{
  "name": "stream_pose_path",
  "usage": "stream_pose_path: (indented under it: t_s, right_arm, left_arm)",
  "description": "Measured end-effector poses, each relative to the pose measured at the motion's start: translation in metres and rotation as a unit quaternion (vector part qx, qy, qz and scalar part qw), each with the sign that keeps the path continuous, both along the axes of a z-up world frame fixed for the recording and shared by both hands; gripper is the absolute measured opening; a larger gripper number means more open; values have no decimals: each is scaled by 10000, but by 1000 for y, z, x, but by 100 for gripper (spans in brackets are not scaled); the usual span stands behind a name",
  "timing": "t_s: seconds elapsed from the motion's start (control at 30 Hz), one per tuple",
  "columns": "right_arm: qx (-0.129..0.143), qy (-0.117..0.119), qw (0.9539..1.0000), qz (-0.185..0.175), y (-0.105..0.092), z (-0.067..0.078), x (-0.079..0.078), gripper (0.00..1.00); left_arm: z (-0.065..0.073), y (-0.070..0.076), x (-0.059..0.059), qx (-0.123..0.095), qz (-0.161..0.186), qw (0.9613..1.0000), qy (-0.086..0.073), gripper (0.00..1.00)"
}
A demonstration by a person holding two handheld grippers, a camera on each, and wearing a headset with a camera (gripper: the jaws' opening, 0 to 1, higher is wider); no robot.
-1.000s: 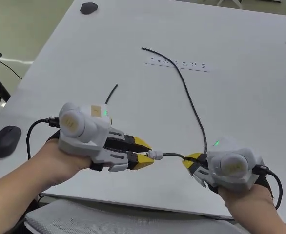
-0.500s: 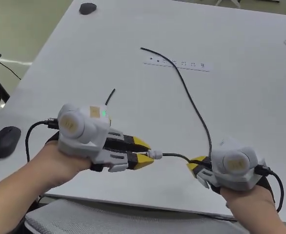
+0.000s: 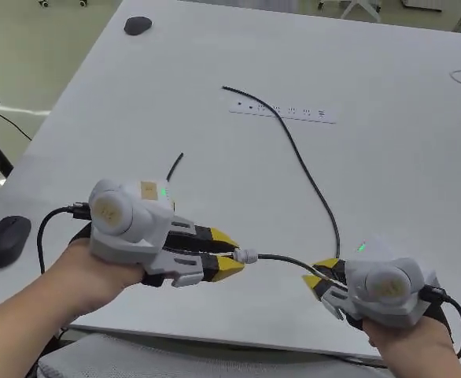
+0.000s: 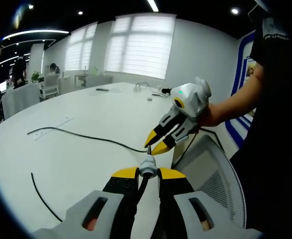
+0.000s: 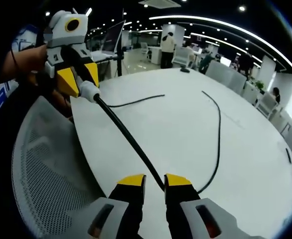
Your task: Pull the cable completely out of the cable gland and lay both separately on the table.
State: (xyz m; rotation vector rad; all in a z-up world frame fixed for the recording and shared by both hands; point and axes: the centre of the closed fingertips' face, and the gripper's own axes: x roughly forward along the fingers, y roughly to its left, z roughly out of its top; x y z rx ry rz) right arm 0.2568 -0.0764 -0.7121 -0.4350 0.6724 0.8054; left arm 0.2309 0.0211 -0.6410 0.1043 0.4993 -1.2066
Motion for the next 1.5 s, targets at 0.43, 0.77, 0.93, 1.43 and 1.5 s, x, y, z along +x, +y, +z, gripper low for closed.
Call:
stream_pose_path:
  t_s: [0.43,0.77,0.93,1.43,1.5]
  right_arm:
    - [-250,-783,9911,1051,57,46,-11,21]
    - [-348,-948,9848,1410,80,53,-19,15]
    - [-325,-1001,9841,1432,82,58,-19,6]
    - [-297,-734,9883,1305,79,45,-22,1]
    - [-238,-676,9902,1195,79,45,-22,1]
  left_arm:
    - [1,-1,-2,19,-52,10000,5,15]
    - [0,-2,-3,49,-42,10000,4,15]
    - [-1,-4,-3,62,-45,10000,6,15]
    - [-5,-6,-5,109,-32,9999,48,15]
    - [-5,-5,-5,89,-31,9999,50,15]
